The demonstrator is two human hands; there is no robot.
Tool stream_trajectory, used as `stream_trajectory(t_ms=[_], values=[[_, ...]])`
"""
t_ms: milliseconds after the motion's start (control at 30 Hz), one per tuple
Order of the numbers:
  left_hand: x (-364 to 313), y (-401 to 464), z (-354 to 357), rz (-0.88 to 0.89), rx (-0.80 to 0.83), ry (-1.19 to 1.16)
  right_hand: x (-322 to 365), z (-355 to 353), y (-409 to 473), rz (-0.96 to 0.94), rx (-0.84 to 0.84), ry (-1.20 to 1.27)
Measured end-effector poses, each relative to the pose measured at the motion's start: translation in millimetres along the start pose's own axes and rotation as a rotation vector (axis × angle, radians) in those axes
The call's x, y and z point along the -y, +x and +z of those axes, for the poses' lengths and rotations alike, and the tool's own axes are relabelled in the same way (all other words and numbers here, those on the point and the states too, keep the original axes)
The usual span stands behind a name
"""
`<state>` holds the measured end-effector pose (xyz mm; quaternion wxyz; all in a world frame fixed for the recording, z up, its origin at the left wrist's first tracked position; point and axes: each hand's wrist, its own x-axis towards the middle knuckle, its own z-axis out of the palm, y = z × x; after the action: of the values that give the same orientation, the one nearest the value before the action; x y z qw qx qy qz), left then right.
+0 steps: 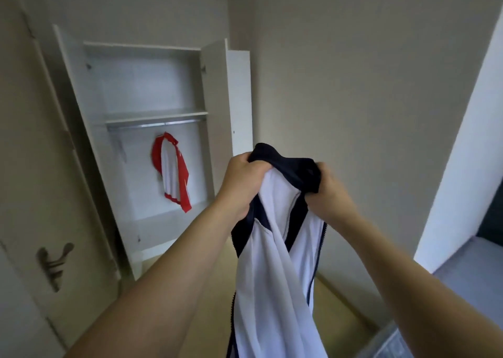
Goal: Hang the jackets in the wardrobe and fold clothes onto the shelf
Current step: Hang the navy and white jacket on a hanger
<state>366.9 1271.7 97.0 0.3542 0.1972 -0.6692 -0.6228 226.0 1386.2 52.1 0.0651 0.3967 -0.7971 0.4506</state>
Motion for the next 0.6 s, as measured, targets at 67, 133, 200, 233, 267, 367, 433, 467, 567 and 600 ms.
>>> stream_trajectory(t_ms=[67, 133, 200, 233, 267, 367, 433, 467, 567, 600], values=[[11.0, 33.3, -30.5, -0.001, -0.061, 0.01, 3.8, 48.3, 27.8, 0.109, -0.028, 0.056], [25.8, 67.5, -59.9, -0.003, -0.091, 0.042, 7.6, 95.6, 56.3, 0.244, 0.0, 0.202], [41.8, 104.1, -90.1, -0.011, -0.124, 0.078, 10.2, 141.0, 86.1, 0.314, 0.055, 0.322], [50.2, 124.2, -106.3, -0.02, -0.157, 0.082, 11.7, 162.6, 101.8, 0.313, 0.099, 0.363], [58.4, 143.9, -123.5, -0.027, -0.197, 0.076, 13.8, 184.5, 116.7, 0.294, 0.148, 0.396], [74.1, 204.6, -174.0, -0.037, -0.306, 0.062, 23.2, 247.1, 164.7, 0.169, 0.32, 0.486], [76.4, 245.3, -205.8, -0.049, -0.367, 0.052, 35.7, 285.3, 205.3, 0.063, 0.449, 0.457], [77.3, 264.9, -220.9, -0.046, -0.389, 0.059, 42.0, 304.5, 226.2, 0.014, 0.495, 0.429], [82.1, 319.6, -263.9, -0.044, -0.463, 0.077, 57.5, 357.3, 289.9, -0.072, 0.541, 0.325], [85.0, 336.0, -278.5, -0.045, -0.485, 0.079, 62.7, 374.0, 310.8, -0.084, 0.53, 0.295]])
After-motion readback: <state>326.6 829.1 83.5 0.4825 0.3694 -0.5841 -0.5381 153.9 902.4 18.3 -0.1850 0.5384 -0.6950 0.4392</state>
